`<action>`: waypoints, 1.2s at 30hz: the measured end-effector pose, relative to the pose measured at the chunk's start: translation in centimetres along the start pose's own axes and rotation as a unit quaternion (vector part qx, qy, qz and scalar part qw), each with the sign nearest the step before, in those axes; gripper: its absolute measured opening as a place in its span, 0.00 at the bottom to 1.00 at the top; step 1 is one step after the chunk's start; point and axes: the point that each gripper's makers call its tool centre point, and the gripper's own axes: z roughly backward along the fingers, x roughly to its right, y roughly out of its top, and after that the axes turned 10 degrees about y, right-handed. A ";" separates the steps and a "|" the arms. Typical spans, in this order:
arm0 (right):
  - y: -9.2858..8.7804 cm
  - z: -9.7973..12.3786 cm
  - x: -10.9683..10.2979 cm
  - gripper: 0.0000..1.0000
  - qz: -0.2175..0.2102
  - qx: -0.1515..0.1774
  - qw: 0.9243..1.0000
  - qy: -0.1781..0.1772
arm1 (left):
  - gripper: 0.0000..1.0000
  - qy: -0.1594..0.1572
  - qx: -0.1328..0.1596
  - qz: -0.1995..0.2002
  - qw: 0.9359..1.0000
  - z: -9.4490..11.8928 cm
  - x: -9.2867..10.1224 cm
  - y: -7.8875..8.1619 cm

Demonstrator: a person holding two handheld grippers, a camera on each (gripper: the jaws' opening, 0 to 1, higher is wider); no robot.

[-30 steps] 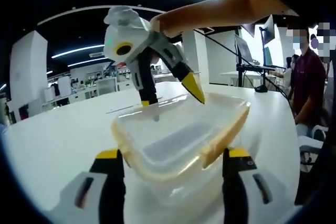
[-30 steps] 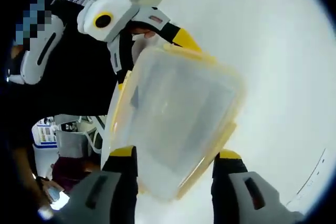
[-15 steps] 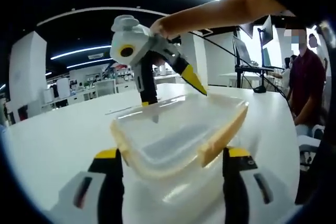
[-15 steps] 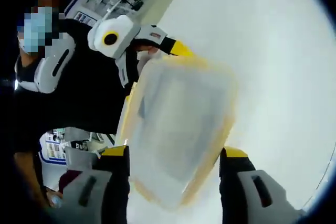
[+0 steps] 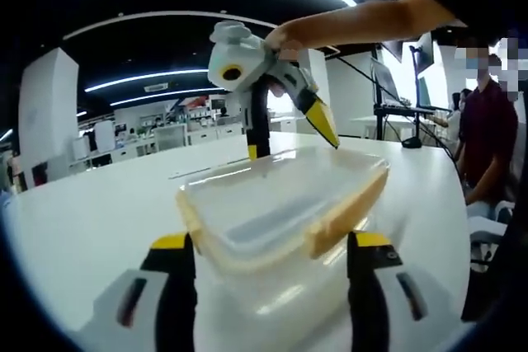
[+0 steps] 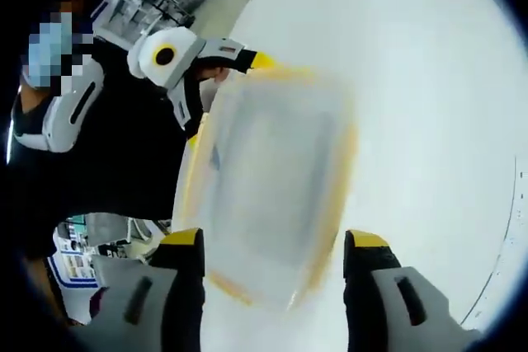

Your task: Snap each plastic latch of the storage box into its locked position after aligning the lid with the box until every specified latch is closed and the lid sits flush.

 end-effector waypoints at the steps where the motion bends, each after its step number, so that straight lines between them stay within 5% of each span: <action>1: -0.2 0.1 0.0 0.66 -0.002 -0.001 1.000 -0.006 | 0.73 0.000 0.000 0.000 1.000 0.0 0.0 0.0; 8: 0.2 0.0 -0.4 0.65 0.006 -0.002 1.000 -0.025 | 0.73 0.003 0.000 0.001 1.000 -0.1 -0.2 0.0; 13: 0.2 0.8 1.5 0.56 0.001 -0.019 0.998 -0.057 | 0.72 0.008 0.001 0.002 1.000 -0.1 -0.3 0.0; 23: 0.4 0.8 1.6 0.53 0.001 -0.044 0.998 -0.039 | 0.70 0.019 0.005 0.003 1.000 0.2 -0.5 -0.1; 36: 0.6 0.5 1.6 0.44 -0.017 -0.022 1.000 -0.001 | 0.70 0.017 -0.005 0.001 1.000 0.3 -0.4 -0.1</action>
